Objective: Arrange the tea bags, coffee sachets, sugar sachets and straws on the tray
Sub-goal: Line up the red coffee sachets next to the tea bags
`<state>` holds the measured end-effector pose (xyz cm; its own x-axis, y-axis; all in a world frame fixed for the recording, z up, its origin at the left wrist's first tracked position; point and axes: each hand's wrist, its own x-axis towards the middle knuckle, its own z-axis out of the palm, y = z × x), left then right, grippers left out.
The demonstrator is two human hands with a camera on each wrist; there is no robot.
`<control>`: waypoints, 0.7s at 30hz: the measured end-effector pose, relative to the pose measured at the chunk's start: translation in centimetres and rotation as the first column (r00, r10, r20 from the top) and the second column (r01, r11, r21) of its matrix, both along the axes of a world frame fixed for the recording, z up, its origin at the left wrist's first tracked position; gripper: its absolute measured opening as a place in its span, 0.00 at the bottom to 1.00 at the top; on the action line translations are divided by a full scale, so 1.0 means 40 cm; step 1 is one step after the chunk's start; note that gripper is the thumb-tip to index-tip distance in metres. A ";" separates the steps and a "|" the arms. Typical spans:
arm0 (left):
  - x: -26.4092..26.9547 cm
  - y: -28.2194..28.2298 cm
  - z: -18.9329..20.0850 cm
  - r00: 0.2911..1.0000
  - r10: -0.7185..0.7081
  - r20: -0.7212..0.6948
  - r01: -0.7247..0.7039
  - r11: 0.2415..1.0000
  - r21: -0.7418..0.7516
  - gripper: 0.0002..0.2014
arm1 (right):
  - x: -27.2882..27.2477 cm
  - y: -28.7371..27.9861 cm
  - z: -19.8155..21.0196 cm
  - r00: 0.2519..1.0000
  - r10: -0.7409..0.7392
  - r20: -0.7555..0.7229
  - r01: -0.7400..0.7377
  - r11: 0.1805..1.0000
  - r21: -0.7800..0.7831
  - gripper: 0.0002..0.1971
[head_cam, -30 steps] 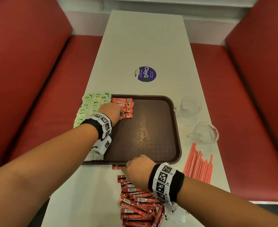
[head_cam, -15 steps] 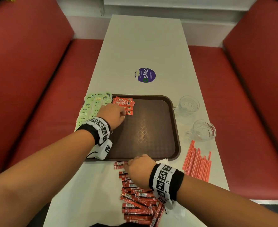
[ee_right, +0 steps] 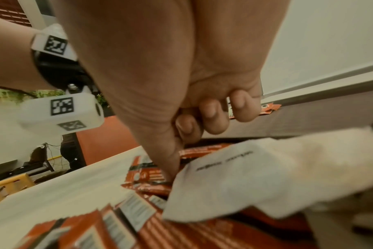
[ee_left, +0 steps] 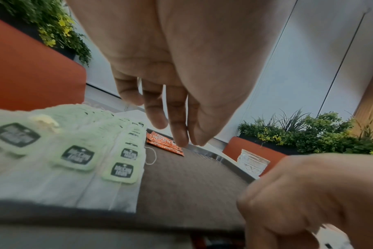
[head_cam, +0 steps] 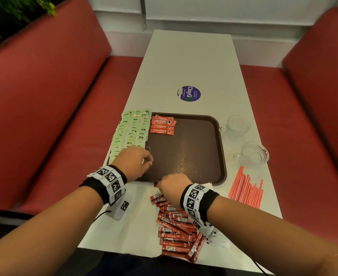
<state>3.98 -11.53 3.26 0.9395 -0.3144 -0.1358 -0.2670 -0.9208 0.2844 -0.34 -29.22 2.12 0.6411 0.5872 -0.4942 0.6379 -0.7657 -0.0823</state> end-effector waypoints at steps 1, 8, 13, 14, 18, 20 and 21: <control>-0.016 0.002 0.001 1.000 0.002 -0.013 -0.002 1.000 -0.002 0.06 | -0.001 0.000 -0.001 1.000 0.000 0.005 0.000 1.000 0.017 0.11; -0.088 -0.003 -0.007 0.975 -0.083 -0.208 0.095 0.994 0.049 0.09 | -0.018 -0.040 0.011 0.982 -0.187 -0.030 0.187 0.934 0.304 0.04; -0.125 -0.061 -0.034 0.937 -0.197 -0.288 0.231 0.969 0.091 0.13 | -0.027 -0.089 0.020 0.940 -0.321 -0.119 0.338 0.809 0.481 0.14; -0.129 -0.074 -0.043 0.933 -0.206 -0.295 0.244 0.965 0.097 0.14 | -0.027 -0.098 0.022 0.932 -0.341 -0.123 0.355 0.786 0.506 0.14; -0.138 -0.119 -0.073 0.933 -0.206 -0.295 0.268 0.945 0.189 0.15 | -0.032 -0.127 0.031 0.879 -0.436 -0.192 0.460 0.677 0.575 0.15; -0.134 -0.129 -0.080 0.933 -0.192 -0.305 0.258 0.946 0.195 0.13 | -0.032 -0.139 0.028 0.853 -0.469 -0.227 0.504 0.632 0.588 0.12; -0.133 -0.131 -0.083 0.932 -0.183 -0.313 0.253 0.947 0.199 0.13 | -0.032 -0.145 0.025 0.841 -0.481 -0.248 0.525 0.616 0.587 0.10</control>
<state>-1.32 -16.78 -0.04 0.7605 -0.4340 -0.4829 -0.4081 -0.8980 0.1644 -1.62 -35.02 3.11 0.9116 0.3620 -0.1948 0.1452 -0.7269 -0.6712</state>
